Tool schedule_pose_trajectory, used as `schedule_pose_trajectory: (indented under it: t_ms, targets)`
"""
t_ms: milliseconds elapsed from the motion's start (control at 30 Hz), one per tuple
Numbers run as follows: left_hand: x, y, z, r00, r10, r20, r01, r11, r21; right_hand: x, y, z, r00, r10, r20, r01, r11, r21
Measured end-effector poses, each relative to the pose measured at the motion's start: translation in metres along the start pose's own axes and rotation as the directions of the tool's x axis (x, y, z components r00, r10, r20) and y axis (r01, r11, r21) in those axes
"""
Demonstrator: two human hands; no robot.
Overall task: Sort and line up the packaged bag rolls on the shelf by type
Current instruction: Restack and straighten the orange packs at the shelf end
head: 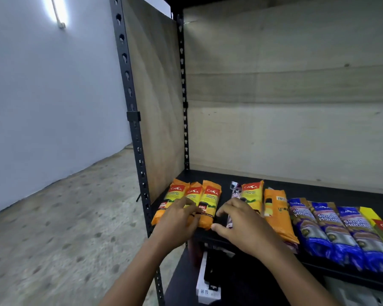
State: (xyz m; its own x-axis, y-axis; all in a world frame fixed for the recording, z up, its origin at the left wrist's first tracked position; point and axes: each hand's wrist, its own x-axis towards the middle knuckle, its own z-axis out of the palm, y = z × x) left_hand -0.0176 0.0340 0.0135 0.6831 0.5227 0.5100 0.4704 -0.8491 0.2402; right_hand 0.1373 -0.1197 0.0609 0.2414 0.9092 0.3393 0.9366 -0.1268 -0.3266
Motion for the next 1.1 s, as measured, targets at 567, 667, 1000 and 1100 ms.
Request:
schedule_pose_trajectory:
  t_ms: [567, 667, 1000, 1100]
  targets:
    - [-0.011, -0.065, -0.01, 0.924, -0.132, 0.36, 0.137, 0.991, 0.01, 0.076, -0.031, 0.07, 0.923, -0.03, 0.384, 0.125, 0.966, -0.225]
    - [-0.005, -0.069, -0.011, 0.933, -0.121, 0.34, 0.129, 0.992, -0.003, 0.075, -0.028, 0.086, 0.933, -0.027, 0.36, 0.113, 0.969, -0.222]
    - [0.001, -0.079, -0.004, 0.952, 0.01, 0.305, 0.016, 0.996, -0.083, 0.067, -0.026, 0.112, 0.991, 0.029, 0.131, -0.001, 0.977, -0.213]
    - [0.004, -0.076, 0.003, 0.952, 0.042, 0.304, -0.008, 0.994, -0.113, 0.065, -0.023, 0.111, 0.991, 0.058, 0.119, -0.026, 0.966, -0.257]
